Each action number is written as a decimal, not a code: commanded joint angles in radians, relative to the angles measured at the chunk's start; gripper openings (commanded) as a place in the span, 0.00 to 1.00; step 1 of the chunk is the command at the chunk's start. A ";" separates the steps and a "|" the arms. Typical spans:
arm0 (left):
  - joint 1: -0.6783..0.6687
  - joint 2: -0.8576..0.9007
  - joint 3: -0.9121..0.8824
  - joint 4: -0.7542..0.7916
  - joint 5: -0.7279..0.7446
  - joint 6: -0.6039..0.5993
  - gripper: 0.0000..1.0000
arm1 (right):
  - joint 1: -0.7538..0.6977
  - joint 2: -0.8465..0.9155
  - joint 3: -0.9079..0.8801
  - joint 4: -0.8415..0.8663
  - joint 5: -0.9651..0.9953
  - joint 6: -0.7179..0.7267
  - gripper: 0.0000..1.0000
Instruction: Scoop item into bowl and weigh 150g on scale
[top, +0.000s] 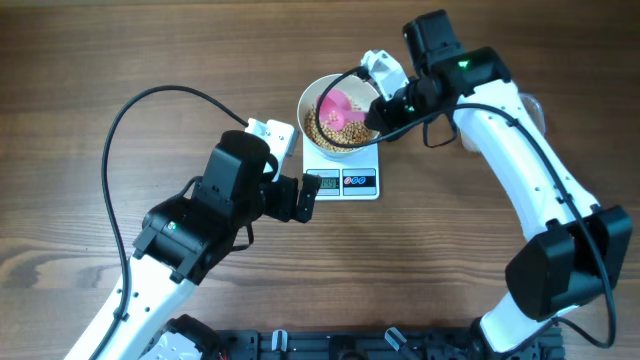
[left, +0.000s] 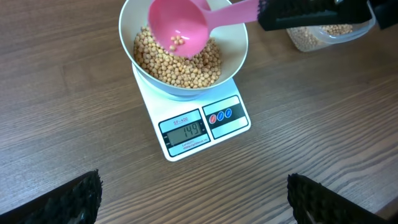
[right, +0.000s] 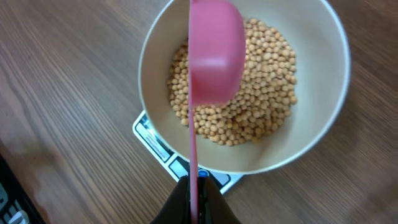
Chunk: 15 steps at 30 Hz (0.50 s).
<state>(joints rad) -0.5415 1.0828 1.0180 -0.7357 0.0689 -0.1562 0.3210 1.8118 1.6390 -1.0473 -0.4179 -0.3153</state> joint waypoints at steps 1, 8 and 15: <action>0.004 0.004 0.005 0.002 0.008 -0.009 1.00 | -0.029 -0.023 0.021 -0.001 -0.029 0.005 0.04; 0.004 0.004 0.005 0.002 0.008 -0.010 1.00 | -0.035 -0.023 0.021 0.003 -0.029 0.004 0.04; 0.004 0.004 0.005 0.002 0.008 -0.009 1.00 | -0.035 -0.023 0.021 0.006 -0.039 0.005 0.04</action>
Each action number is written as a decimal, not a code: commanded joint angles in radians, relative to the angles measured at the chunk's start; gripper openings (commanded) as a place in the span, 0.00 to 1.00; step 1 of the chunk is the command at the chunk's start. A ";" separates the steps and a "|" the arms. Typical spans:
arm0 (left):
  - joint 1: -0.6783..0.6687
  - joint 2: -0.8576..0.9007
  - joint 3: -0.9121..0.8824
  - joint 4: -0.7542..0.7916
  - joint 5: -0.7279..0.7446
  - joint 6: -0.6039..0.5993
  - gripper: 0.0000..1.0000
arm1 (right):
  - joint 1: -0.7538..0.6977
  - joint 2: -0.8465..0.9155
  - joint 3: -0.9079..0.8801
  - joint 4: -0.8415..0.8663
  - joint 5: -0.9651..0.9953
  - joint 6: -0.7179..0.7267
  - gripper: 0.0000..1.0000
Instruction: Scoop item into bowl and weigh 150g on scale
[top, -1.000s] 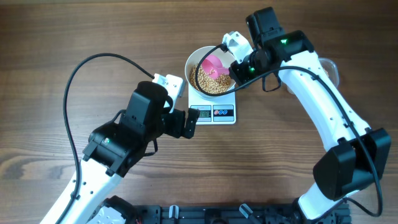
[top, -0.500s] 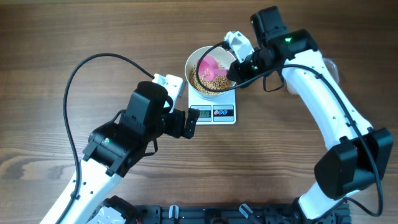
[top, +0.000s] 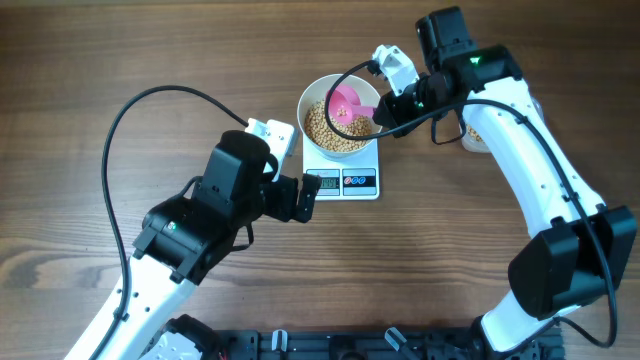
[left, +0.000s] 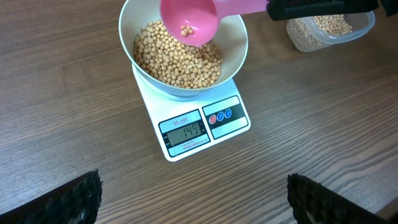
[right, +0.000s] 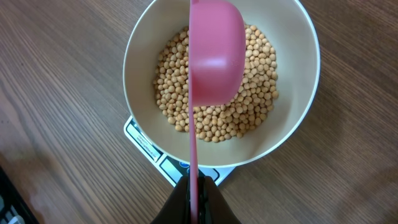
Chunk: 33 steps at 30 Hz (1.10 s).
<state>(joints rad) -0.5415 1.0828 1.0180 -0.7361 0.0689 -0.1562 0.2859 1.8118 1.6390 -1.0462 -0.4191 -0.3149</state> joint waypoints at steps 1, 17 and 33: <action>0.004 0.004 0.005 0.003 0.008 -0.009 1.00 | 0.000 -0.023 0.021 0.005 -0.059 0.005 0.04; 0.004 0.004 0.005 0.003 0.008 -0.009 1.00 | -0.378 -0.023 0.021 0.017 -0.694 0.083 0.04; 0.004 0.004 0.005 0.003 0.008 -0.009 1.00 | -0.501 -0.023 0.021 0.044 -0.715 0.108 0.04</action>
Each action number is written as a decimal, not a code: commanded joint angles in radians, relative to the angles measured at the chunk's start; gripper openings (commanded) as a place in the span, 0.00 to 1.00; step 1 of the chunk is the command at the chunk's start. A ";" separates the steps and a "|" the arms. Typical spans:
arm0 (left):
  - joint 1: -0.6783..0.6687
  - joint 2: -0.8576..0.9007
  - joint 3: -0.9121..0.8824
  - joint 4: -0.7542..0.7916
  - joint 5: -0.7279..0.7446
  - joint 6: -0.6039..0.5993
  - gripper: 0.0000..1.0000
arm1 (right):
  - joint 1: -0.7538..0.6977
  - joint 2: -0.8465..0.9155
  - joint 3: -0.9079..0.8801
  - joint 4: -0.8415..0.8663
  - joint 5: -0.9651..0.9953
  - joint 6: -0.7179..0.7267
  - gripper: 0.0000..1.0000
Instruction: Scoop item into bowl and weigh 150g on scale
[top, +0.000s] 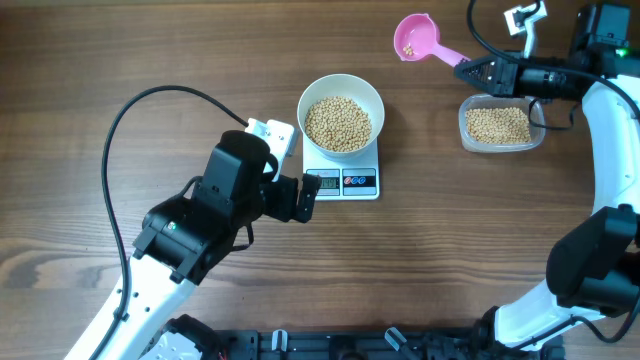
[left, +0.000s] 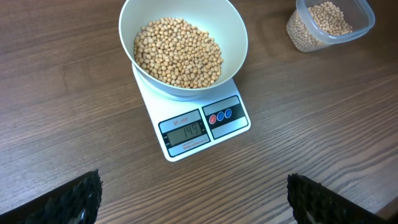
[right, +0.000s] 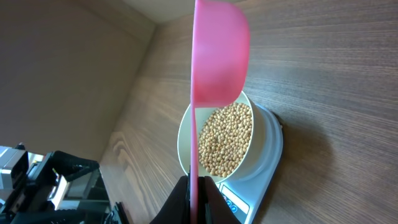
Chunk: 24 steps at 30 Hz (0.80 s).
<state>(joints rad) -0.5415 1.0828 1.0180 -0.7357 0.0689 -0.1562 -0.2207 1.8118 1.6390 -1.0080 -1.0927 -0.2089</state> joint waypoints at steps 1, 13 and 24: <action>0.004 0.004 0.005 0.002 0.008 -0.010 1.00 | 0.005 -0.023 0.021 0.009 -0.033 0.003 0.04; 0.004 0.004 0.005 0.002 0.008 -0.010 1.00 | 0.039 -0.023 0.021 0.026 0.154 0.107 0.04; 0.004 0.004 0.005 0.002 0.008 -0.010 1.00 | 0.378 -0.023 0.021 0.022 0.666 -0.171 0.04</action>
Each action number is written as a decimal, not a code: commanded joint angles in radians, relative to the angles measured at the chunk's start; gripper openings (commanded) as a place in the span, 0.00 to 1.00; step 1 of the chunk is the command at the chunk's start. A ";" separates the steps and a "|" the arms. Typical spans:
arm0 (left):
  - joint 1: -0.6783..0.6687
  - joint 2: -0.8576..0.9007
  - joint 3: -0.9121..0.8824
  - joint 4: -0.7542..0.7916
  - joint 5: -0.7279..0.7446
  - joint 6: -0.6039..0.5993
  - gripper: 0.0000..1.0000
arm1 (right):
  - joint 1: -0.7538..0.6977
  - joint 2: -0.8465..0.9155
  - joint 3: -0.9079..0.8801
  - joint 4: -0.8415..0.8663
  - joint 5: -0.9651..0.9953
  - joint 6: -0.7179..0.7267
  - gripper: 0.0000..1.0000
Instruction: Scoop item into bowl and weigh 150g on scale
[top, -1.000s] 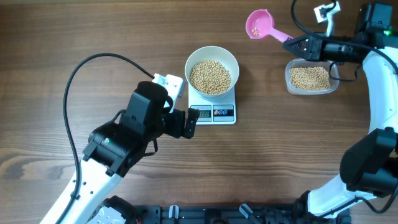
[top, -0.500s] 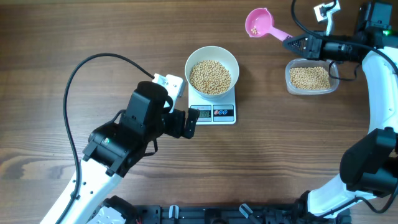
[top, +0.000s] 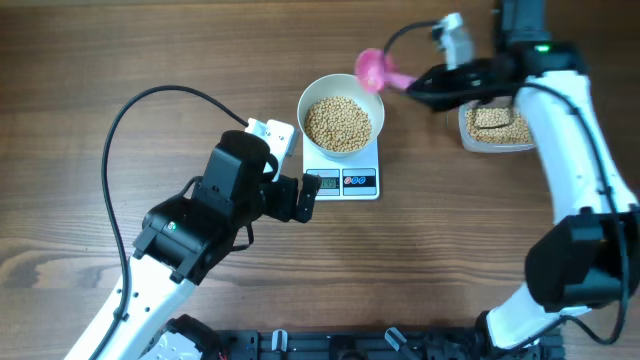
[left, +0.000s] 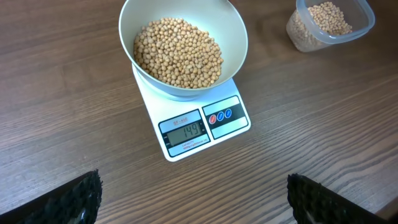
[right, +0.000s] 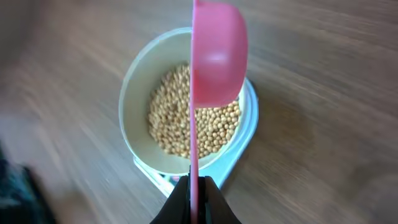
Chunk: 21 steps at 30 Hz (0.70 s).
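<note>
A white bowl full of tan beans stands on a small white scale; in the left wrist view the scale's display reads 149. My right gripper is shut on the handle of a pink scoop, whose cup hangs just off the bowl's upper right rim. In the right wrist view the pink scoop is seen edge-on over the bowl. My left gripper is open, low beside the scale's left end, fingertips wide apart.
A clear tub of beans stands right of the scale, under the right arm; it also shows in the left wrist view as the clear tub. A black cable loops over the table's left half.
My right gripper has swung the pink scoop leftward from above the bean tub to the bowl's upper right rim. The scale reading stays at 149. The left arm has not moved.
First the scoop was tipped in the bowl with a few beans in it, scale at 149. Then it was raised a little over the bowl. Then it was held far right, above the tub. Now it is back at the bowl's rim.
</note>
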<state>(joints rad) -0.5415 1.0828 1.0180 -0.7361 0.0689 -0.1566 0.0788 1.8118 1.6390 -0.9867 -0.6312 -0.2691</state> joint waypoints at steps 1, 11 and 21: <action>0.004 0.004 0.005 0.003 0.008 -0.009 1.00 | 0.108 -0.023 0.021 0.000 0.254 -0.132 0.04; 0.004 0.004 0.005 0.003 0.008 -0.009 1.00 | 0.200 -0.029 0.021 0.067 0.333 -0.171 0.04; 0.004 0.004 0.005 0.003 0.008 -0.009 1.00 | 0.270 -0.064 0.021 0.102 0.459 -0.332 0.04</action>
<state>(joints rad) -0.5415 1.0828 1.0180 -0.7361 0.0689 -0.1562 0.3267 1.7866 1.6390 -0.8890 -0.2302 -0.5552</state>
